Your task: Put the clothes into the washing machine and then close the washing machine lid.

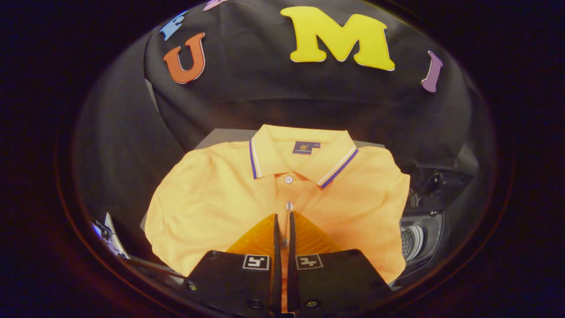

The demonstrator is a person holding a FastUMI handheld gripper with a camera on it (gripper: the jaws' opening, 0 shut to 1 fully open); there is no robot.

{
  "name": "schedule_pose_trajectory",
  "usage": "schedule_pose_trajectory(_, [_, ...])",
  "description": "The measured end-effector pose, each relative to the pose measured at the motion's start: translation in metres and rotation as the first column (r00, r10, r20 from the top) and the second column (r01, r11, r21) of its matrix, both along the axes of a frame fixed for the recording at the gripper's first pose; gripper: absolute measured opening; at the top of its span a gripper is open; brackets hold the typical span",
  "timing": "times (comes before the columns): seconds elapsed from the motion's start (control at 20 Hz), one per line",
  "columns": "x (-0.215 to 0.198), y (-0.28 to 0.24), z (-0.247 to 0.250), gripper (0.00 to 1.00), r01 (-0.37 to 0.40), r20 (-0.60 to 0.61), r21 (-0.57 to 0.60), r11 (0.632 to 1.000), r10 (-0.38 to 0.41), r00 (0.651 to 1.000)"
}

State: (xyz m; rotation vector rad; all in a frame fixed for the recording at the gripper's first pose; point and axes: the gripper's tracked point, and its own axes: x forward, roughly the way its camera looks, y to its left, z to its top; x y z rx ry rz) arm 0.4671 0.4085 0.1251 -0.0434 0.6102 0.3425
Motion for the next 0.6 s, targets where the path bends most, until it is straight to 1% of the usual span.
schedule_pose_trajectory(0.1, [-0.002,-0.002,0.003,0.06,-0.011,-0.003,0.023,1.0,0.011,1.0])
schedule_pose_trajectory(0.2, [-0.001,-0.002,0.008,0.06,-0.012,0.022,0.061,0.998,0.011,1.0])
schedule_pose_trajectory(0.4, [-0.004,-0.003,0.03,0.06,-0.038,0.126,0.124,0.992,0.022,0.992])
schedule_pose_trajectory(0.6, [-0.028,-0.021,0.074,0.06,-0.063,0.232,0.141,0.988,0.028,0.972])
